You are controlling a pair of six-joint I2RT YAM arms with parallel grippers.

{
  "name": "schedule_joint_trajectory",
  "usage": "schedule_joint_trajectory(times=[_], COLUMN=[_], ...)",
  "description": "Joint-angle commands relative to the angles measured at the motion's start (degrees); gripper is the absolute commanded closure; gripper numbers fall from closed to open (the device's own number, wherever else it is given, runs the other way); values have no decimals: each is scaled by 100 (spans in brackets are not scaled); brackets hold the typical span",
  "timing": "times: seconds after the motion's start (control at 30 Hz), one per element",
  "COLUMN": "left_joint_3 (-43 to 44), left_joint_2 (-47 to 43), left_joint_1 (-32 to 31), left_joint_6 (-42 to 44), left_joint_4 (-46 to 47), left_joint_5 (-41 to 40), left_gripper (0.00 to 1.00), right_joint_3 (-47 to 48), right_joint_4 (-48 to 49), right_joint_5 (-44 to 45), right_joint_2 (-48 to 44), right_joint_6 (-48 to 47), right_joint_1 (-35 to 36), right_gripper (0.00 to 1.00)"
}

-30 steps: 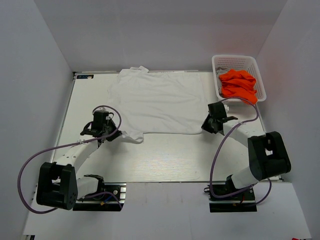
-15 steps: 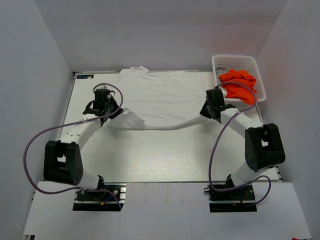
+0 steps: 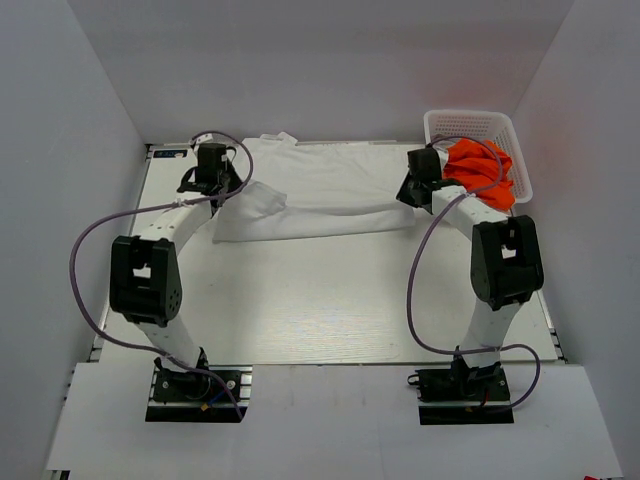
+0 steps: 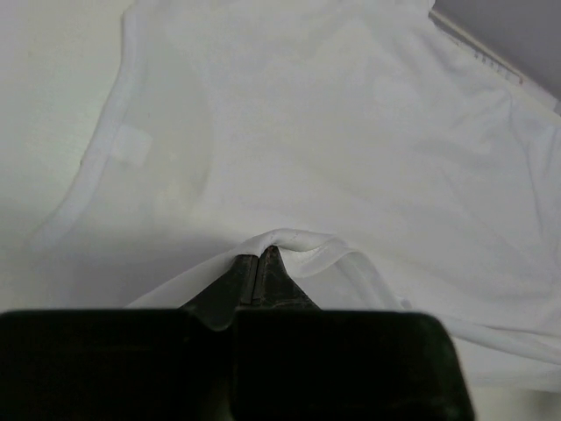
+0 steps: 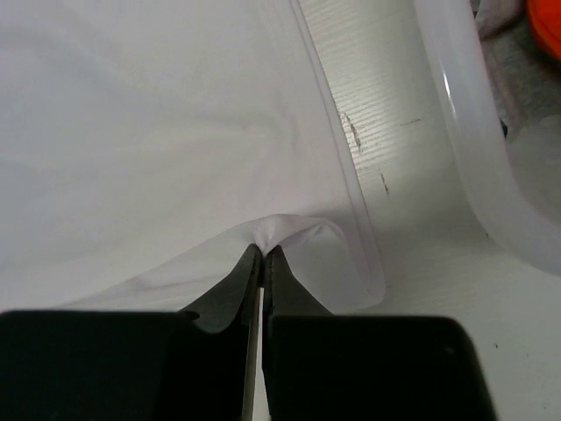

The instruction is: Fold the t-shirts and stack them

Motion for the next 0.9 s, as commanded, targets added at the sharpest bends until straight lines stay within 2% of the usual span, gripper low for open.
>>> schedule_joint_trajectory(times=[0.0, 0.17, 0.2, 0.23, 0.33, 0.37, 0.4, 0.43, 0.5, 0.63, 0.73, 0.87], left_joint_3=[656, 1474, 1771, 1974, 2818, 3099, 3162, 3163, 2823, 1682, 1170, 649], left_joint_2=[367, 1273, 1596, 1765, 2379, 2468, 2522, 2522, 2365, 1768, 1407, 1528], left_joint_1=[29, 82, 82, 82, 152, 205, 205, 205, 205, 205, 152, 91], left_joint_6=[423, 510, 511, 424, 283, 283, 283, 283, 283, 160, 89, -51], left_joint_4=[355, -119, -258, -416, -1023, -1103, -1252, -1253, -1139, -700, -419, -329], left_joint_5=[-183, -456, -386, -455, -552, -553, -492, -404, -159, -87, 72, 326], left_gripper=[100, 100, 98, 66, 13, 11, 9, 0, 0, 0, 0, 0], right_joint_3=[466, 888, 1089, 1282, 1810, 1838, 1829, 1681, 1566, 1179, 977, 723], right_joint_4=[-81, -317, -432, -459, -810, -793, -776, -697, -574, -442, -380, -257], right_joint_5=[84, 136, 119, 119, -21, -100, -431, -609, -977, -1190, -1251, -1428], right_joint_2=[218, 667, 746, 982, 1203, 1186, 1160, 1099, 1002, 940, 975, 1046], right_joint_6=[-26, -61, -61, -70, -569, -658, -798, -904, -1062, -1177, -1160, -1072], right_joint_1=[-91, -162, -180, -162, -127, -83, -92, -74, -39, 84, 102, 102], right_gripper=[100, 100, 97, 88, 47, 35, 11, 10, 10, 10, 10, 10])
